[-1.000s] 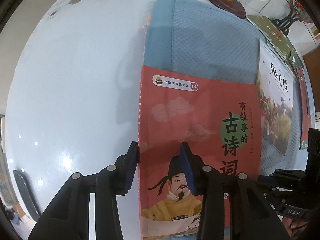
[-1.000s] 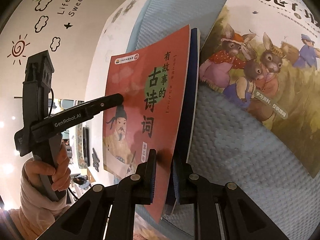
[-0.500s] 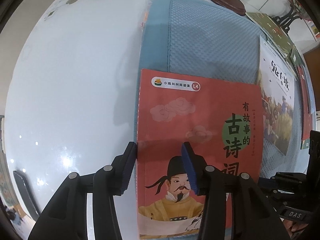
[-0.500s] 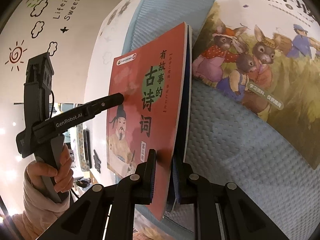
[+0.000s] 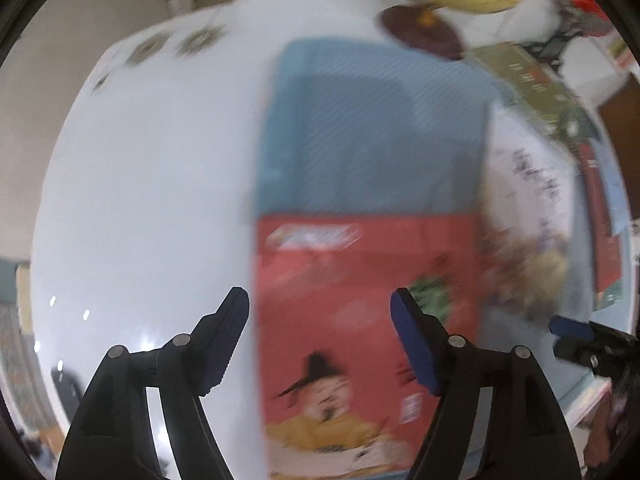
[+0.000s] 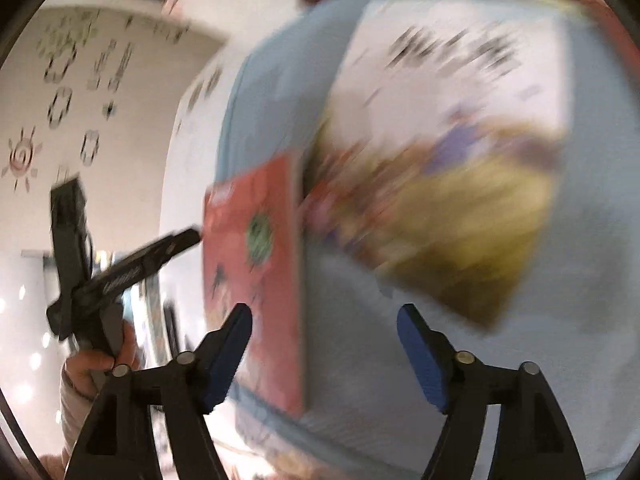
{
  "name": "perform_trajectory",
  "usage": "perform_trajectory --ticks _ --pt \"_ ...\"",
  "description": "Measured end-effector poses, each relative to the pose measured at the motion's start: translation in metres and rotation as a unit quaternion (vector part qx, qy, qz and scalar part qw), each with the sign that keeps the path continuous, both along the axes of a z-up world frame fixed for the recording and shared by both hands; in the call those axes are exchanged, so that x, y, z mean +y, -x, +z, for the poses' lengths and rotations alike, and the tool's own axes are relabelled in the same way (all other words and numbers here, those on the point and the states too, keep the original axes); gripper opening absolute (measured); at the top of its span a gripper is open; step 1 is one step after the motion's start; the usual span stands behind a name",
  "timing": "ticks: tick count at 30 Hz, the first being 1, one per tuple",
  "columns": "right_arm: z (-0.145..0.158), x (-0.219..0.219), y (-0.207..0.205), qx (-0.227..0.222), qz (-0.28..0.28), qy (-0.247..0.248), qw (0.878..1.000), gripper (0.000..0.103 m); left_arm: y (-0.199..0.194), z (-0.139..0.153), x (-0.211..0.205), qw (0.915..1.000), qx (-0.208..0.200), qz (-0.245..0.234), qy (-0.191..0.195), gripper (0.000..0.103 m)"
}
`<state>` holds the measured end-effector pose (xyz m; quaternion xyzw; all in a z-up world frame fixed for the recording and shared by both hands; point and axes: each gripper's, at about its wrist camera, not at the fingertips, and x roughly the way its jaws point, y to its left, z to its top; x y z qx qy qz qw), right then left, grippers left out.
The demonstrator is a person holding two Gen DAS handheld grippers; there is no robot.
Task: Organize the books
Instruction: 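Open the right tool and move it to the white rabbit book, then grasp the white rabbit book edge with the right tool and lift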
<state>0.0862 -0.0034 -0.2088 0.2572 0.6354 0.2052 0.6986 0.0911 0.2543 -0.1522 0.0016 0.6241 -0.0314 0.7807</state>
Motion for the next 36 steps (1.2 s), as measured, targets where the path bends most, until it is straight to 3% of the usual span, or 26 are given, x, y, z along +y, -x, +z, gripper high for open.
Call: perform_trajectory --ticks 8,11,13,14,23,34,36 --pt "-0.002 -0.077 -0.018 0.003 -0.096 0.019 0.995 0.074 -0.055 -0.018 -0.124 0.9916 0.027 -0.122 0.032 0.072" --pt "-0.001 -0.094 -0.017 0.004 -0.111 0.016 0.994 0.074 -0.072 -0.037 -0.156 0.9886 0.049 -0.141 0.018 0.072" --pt "-0.002 -0.102 -0.015 0.008 -0.115 0.014 0.993 0.074 -0.08 -0.05 -0.168 0.9885 0.065 -0.136 -0.015 0.072" --pt "-0.002 -0.106 -0.014 0.008 -0.116 0.012 0.993 0.074 -0.084 -0.057 -0.172 0.989 0.07 -0.128 -0.026 0.081" --pt "-0.012 -0.137 0.003 0.024 -0.111 0.008 0.994 0.074 -0.109 -0.067 -0.177 0.9939 0.087 -0.066 0.009 0.09" --pt "-0.026 -0.16 0.014 0.017 -0.093 -0.044 0.995 0.074 -0.084 -0.075 -0.243 0.9841 0.124 -0.127 0.003 0.091" --pt "-0.027 -0.161 0.017 0.017 -0.085 -0.05 0.995 0.074 -0.071 -0.076 -0.256 0.9811 0.134 -0.139 0.017 0.091"
